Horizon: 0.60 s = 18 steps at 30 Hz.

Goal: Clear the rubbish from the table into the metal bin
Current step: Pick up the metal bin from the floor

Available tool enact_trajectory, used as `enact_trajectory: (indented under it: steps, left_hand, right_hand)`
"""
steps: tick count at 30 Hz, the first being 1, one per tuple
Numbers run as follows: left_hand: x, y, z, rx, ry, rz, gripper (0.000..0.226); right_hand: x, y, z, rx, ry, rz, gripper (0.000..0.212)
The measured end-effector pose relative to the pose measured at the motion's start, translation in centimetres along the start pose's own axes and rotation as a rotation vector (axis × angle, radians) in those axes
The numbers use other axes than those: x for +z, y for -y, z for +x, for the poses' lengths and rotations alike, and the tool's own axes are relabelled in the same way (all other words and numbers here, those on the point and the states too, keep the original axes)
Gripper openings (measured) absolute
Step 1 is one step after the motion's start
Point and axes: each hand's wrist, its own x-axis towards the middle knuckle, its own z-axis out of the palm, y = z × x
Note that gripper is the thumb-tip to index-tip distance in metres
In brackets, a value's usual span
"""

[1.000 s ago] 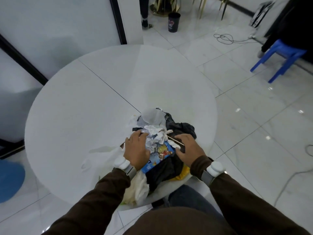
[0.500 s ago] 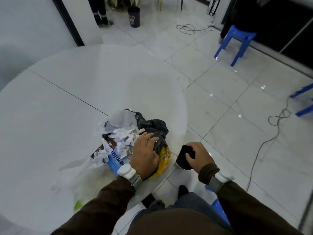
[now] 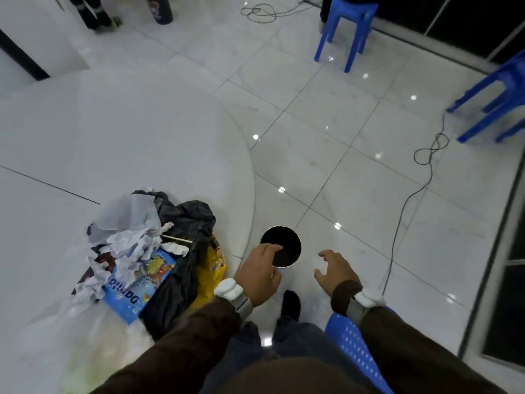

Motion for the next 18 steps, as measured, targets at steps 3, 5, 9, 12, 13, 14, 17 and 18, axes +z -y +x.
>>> enact_trajectory:
  steps: [3, 5, 9, 12, 13, 14, 17, 18]
  left_hand:
    - [4.2, -0.7, 3.2, -0.178, 0.115, -0.082, 0.057]
    - [6.6, -0.4, 5.5, -0.304, 0.161, -0.129, 0.06]
    - [11.4, 1.6, 10.3, -0.539, 0.182, -0.173, 0.065]
    - [16.5, 4.9, 14.4, -0.702, 0.168, -0.188, 0.069]
    - [18.5, 6.4, 15.8, -0.746, 0.163, -0.213, 0.071]
    - [20.4, 7.8, 17.1, -0.802, 0.152, -0.245, 0.073]
    - [26.6, 13.3, 20.8, -1.019, 0.041, -0.382, 0.077]
    - [26.8, 14.1, 21.3, -1.088, -0.004, -0.442, 0.077]
  right_hand:
    - [0.9, -2.1, 3.2, 0.072, 0.074, -0.014, 0.058]
    - [1.7, -2.9, 5.4, 0.116, 0.119, -0.014, 0.065]
    - [3.9, -3.8, 10.6, 0.201, 0.158, 0.018, 0.077]
    - [7.3, -5.6, 15.7, 0.309, 0.176, 0.135, 0.083]
    - [8.9, -6.4, 17.6, 0.343, 0.175, 0.181, 0.084]
    - [10.3, -7.2, 19.4, 0.384, 0.172, 0.232, 0.085]
    - [15.6, -10.1, 25.1, 0.494, 0.183, 0.382, 0.087]
    - [15.9, -10.3, 25.7, 0.524, 0.19, 0.447, 0.089]
